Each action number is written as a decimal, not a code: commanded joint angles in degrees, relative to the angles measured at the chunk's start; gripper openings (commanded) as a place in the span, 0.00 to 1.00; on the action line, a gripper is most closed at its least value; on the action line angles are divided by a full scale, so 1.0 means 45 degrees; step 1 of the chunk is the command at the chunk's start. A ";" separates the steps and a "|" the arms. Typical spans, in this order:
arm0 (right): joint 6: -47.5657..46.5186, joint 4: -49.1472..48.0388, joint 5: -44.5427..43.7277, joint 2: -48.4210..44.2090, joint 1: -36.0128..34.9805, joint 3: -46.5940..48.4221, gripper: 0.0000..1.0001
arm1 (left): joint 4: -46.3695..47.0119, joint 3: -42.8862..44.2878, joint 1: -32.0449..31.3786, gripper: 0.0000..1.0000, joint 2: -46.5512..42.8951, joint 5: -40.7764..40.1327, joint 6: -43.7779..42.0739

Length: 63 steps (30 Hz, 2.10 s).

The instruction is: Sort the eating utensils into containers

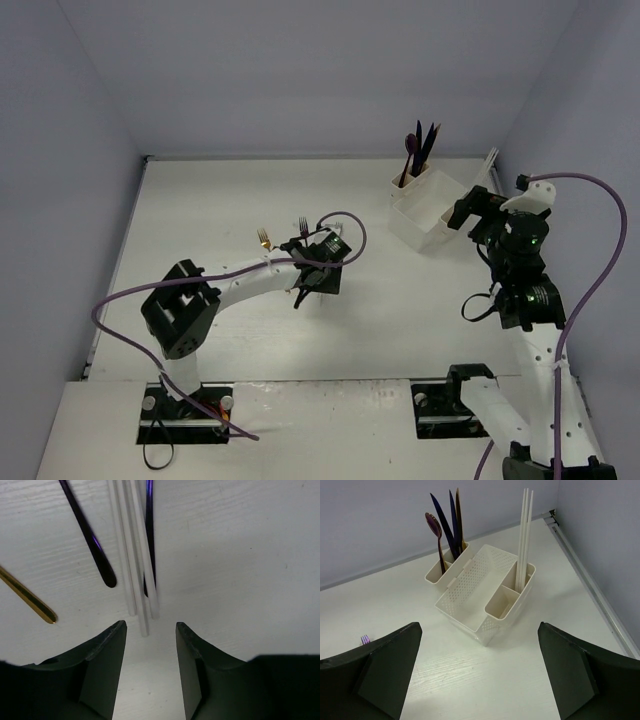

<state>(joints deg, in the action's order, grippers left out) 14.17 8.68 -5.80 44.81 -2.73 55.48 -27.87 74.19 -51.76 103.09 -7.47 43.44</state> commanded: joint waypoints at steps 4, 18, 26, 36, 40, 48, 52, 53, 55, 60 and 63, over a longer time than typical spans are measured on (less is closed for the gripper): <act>0.0073 -0.0123 -0.0547 -0.0347 -0.0480 -0.0064 1.00 | -0.0168 0.1195 -0.0236 0.35 0.0451 -0.0138 0.0813; -0.0083 0.0304 -0.0800 -0.0627 -0.0903 -0.0110 1.00 | -0.1522 0.1951 -0.0236 0.29 0.1609 -0.0873 0.1545; -0.0103 0.0395 -0.0864 -0.0679 -0.0980 -0.0142 1.00 | -0.1746 0.2209 -0.0236 0.24 0.2143 -0.0953 0.1524; -0.0084 0.0454 -0.0898 -0.0718 -0.1014 -0.0239 1.00 | -0.2203 0.2457 -0.0236 0.02 0.2288 -0.1170 0.1558; -0.0113 0.0454 -0.0709 -0.0698 -0.1025 -0.0160 1.00 | -0.2481 0.2478 -0.0247 0.00 0.1813 -0.1383 0.1558; -0.0493 0.0454 0.1971 0.0037 -0.1128 0.0543 1.00 | -0.2721 0.2345 -0.0385 0.00 -0.0103 -0.1888 0.1398; -0.0273 0.0454 0.4771 0.0972 -0.1142 0.1328 1.00 | -0.1961 0.2330 -0.0655 0.00 -0.1073 -0.2220 0.0425; -0.0109 0.0454 0.5256 0.1215 -0.1151 0.1504 1.00 | -0.1609 0.2256 -0.0776 0.00 -0.1320 -0.2299 0.0017; 0.0319 0.0444 0.5895 0.1765 -0.1151 0.1814 1.00 | -0.0631 0.1799 -0.0930 0.00 -0.2035 -0.2412 -0.0524; 0.1044 0.0409 0.7780 0.3029 -0.1151 0.2863 1.00 | 0.3487 0.0134 -0.1314 0.00 -0.3907 -0.2173 -0.2357; 0.1550 0.0348 0.8692 0.3730 -0.1151 0.3520 1.00 | 0.5747 -0.0949 -0.1598 0.00 -0.4640 -0.1499 -0.3778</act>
<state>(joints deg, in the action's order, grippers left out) 17.34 14.01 23.66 58.75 -7.60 65.70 -20.53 73.77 -57.58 87.42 -16.04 36.82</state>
